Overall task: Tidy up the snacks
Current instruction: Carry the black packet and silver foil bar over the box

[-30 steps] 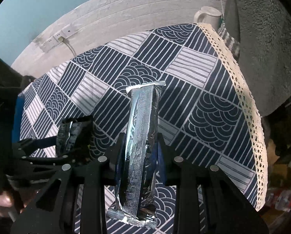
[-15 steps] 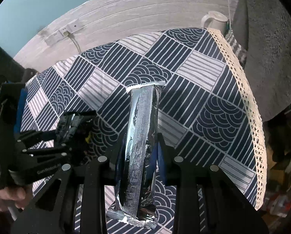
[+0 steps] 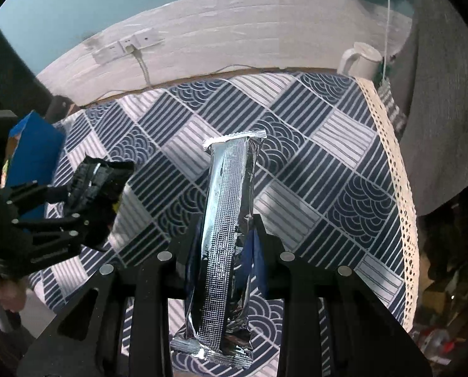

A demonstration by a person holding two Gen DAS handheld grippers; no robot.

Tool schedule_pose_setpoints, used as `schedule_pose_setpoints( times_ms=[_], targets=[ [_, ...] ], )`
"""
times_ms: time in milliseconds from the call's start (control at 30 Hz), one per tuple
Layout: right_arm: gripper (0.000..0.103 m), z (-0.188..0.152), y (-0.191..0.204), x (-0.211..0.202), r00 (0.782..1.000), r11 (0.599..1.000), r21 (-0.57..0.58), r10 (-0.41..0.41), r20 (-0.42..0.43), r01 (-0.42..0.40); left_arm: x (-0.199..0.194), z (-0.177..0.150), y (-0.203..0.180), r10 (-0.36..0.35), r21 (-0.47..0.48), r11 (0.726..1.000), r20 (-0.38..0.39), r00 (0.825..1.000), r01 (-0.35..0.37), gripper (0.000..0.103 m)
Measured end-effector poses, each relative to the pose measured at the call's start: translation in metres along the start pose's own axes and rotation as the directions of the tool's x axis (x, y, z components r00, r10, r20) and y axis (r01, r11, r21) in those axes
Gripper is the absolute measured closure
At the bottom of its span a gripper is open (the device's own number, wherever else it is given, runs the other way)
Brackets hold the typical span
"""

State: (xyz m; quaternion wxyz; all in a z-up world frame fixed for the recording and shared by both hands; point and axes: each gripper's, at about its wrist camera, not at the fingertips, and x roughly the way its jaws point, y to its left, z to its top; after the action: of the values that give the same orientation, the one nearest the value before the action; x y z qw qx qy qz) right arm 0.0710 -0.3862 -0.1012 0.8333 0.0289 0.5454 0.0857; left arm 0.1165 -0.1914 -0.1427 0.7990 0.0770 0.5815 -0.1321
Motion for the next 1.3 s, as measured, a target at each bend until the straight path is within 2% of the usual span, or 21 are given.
schedule_pose_setpoints(
  times_ms=[300, 500, 733, 900, 1300],
  targets=[
    [0.075, 0.001, 0.029, -0.021, 1.000, 0.998, -0.063, 0.009, 0.028, -0.008, -0.043, -0.014, 0.039, 0.047, 0.013, 0.999, 0.077, 0.996, -0.048, 0.051],
    [0.075, 0.004, 0.051, -0.031, 0.999, 0.995, -0.100, 0.023, 0.043, -0.019, -0.069, -0.032, 0.061, 0.091, 0.026, 0.995, 0.161, 0.983, -0.096, 0.051],
    [0.075, 0.009, 0.081, -0.048, 0.997, 0.989, -0.147, 0.041, 0.072, -0.030, -0.090, -0.046, 0.084, 0.091, 0.000, 0.996, 0.203, 0.975, -0.093, 0.051],
    [0.075, 0.015, 0.107, -0.054, 0.995, 0.982, -0.183, 0.058, 0.083, -0.042, -0.109, -0.059, 0.099, 0.123, 0.003, 0.992, 0.243, 0.962, -0.127, 0.050],
    [0.075, 0.030, 0.178, -0.056, 0.987, 0.959, -0.258, 0.139, 0.078, -0.115, -0.140, -0.080, 0.158, 0.141, -0.108, 0.987, 0.276, 0.951, -0.115, 0.050]
  ],
)
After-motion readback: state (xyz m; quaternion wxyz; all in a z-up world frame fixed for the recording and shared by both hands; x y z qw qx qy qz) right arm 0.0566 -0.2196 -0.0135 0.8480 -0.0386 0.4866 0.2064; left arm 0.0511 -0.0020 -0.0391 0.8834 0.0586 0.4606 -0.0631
